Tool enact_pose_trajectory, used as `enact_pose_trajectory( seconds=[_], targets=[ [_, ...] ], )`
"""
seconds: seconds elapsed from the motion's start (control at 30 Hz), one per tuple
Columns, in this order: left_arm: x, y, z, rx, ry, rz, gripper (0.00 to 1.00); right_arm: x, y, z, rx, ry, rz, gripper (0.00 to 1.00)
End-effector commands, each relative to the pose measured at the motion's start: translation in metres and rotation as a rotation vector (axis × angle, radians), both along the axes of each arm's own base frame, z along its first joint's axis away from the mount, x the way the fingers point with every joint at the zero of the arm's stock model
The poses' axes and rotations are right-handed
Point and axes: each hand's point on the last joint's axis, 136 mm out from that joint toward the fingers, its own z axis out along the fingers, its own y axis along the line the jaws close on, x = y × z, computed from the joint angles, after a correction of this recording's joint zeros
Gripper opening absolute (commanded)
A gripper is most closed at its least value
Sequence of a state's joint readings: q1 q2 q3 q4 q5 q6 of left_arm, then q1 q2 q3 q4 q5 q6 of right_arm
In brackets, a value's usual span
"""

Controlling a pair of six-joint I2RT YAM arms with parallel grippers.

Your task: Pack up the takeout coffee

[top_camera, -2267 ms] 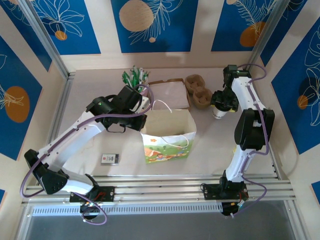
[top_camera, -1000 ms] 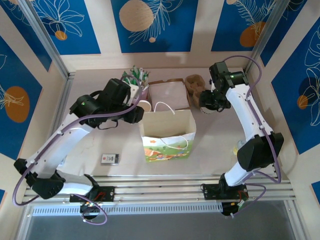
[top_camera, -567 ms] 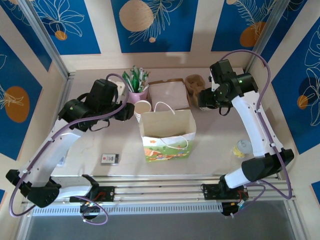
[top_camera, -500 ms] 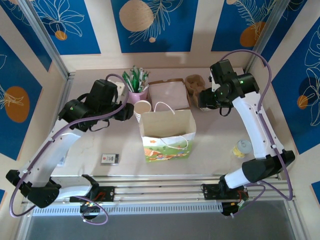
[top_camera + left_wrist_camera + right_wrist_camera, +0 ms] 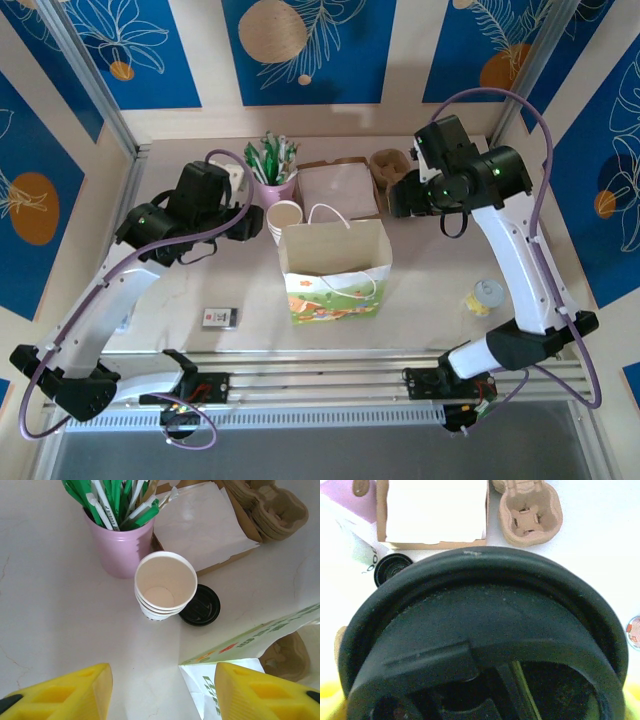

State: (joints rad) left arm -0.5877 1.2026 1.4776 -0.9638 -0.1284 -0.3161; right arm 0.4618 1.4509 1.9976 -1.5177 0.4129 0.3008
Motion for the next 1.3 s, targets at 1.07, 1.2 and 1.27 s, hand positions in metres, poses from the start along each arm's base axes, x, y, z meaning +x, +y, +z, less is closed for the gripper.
enact_pose_trajectory(
  seconds=[1.07,1.2,1.27],
  targets=[
    [0.006,0.012,-0.002,-0.056,-0.005,0.047,0.56,-0.103,0.045,0.029,-0.003,0.007,0.259,0.79],
    [0.008,0.013,-0.004,-0.062,-0.001,0.051,0.56,-0.108,0.040,0.025,-0.001,0.019,0.252,0.79],
    [0.008,0.012,-0.005,-0.064,0.004,0.049,0.56,-0.112,0.041,0.018,-0.004,0.046,0.259,0.78]
  ],
)
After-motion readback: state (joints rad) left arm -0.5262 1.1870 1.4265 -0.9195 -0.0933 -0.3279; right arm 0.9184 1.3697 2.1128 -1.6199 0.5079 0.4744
